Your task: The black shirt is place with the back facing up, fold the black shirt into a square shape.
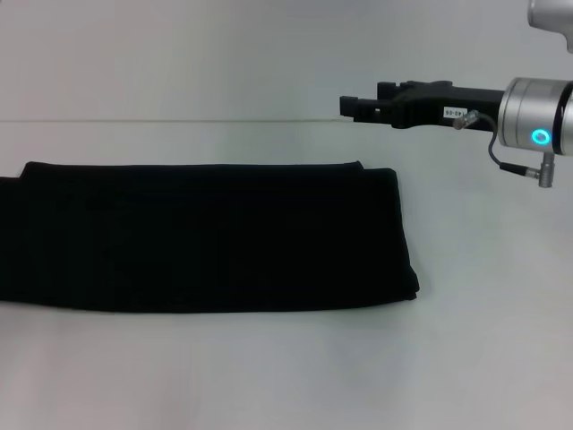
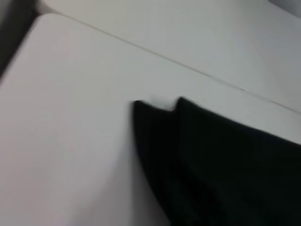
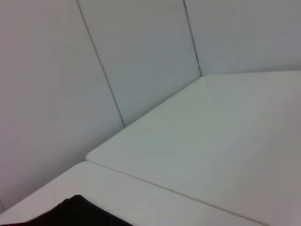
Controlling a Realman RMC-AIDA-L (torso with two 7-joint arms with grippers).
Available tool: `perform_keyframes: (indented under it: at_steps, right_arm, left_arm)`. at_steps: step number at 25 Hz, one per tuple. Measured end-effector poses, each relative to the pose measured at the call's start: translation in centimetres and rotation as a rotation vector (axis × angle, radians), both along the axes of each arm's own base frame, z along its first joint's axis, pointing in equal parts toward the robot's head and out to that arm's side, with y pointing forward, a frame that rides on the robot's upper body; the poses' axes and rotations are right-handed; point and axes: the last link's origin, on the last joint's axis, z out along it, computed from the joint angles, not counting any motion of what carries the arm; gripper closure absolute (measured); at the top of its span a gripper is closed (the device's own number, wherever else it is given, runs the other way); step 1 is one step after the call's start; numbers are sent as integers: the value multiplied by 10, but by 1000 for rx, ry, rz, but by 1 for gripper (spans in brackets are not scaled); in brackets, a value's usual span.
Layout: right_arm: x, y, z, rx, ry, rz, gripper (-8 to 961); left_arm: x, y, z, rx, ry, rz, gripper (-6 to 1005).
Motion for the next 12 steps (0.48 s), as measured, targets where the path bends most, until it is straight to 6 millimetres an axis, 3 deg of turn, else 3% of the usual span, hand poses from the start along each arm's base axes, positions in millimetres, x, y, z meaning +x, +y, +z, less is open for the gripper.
perform_keyframes:
  at_steps: [5, 8, 12]
  right_arm:
    - [16, -3, 5, 22, -5, -38, 85]
    - [29, -3, 11, 57, -9, -73, 85]
    - [55, -6, 30, 114, -3, -138, 85]
  left_arm:
    - [44, 24, -4, -102, -97, -171, 978]
    - [93, 51, -19, -201, -194, -339, 978]
    - [170, 89, -62, -348, -303, -542, 977]
